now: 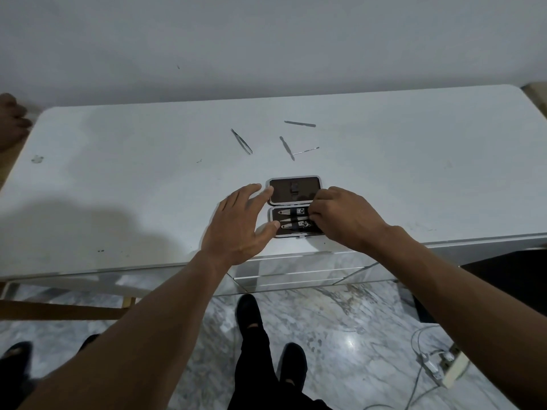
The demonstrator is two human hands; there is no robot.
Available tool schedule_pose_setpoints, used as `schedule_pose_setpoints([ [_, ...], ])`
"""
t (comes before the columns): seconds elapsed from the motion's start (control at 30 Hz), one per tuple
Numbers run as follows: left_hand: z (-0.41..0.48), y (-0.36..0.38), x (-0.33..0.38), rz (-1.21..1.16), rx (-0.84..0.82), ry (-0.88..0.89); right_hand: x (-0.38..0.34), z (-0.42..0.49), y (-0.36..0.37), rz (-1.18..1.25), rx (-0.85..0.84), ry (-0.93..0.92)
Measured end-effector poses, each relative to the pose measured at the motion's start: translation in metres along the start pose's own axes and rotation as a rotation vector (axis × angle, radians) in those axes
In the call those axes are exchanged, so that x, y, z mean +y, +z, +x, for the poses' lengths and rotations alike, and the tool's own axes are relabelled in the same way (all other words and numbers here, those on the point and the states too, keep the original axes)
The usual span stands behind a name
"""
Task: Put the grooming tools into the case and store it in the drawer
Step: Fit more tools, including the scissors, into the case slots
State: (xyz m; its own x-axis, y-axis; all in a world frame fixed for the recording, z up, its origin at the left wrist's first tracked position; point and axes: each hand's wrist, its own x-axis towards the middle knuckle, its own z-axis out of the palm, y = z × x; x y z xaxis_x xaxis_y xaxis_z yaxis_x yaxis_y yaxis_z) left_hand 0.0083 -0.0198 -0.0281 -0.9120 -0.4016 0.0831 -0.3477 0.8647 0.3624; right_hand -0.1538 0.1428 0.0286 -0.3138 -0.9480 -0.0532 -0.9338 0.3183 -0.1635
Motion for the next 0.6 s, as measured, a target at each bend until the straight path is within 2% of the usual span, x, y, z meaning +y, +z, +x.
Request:
schedule_pose_setpoints([
  [0.1,0.001,0.001,-0.001,-0.006,0.007,0.002,-0.003,0.009,-0.013,0.044,-0.029,0.048],
  [0.3,0.0,0.0,0.0,-0.016,0.026,0.025,-0.016,0.077,-0.026,0.184,0.07,0.221],
  [0.5,0.004,-0.004,0.001,0.011,0.013,0.052,-0.04,0.166,-0.011,0.224,-0.017,0.287],
  [0.6,0.005,-0.005,0.0,-0.053,0.016,0.036,-0.047,0.189,-0.009,0.211,-0.053,0.3],
])
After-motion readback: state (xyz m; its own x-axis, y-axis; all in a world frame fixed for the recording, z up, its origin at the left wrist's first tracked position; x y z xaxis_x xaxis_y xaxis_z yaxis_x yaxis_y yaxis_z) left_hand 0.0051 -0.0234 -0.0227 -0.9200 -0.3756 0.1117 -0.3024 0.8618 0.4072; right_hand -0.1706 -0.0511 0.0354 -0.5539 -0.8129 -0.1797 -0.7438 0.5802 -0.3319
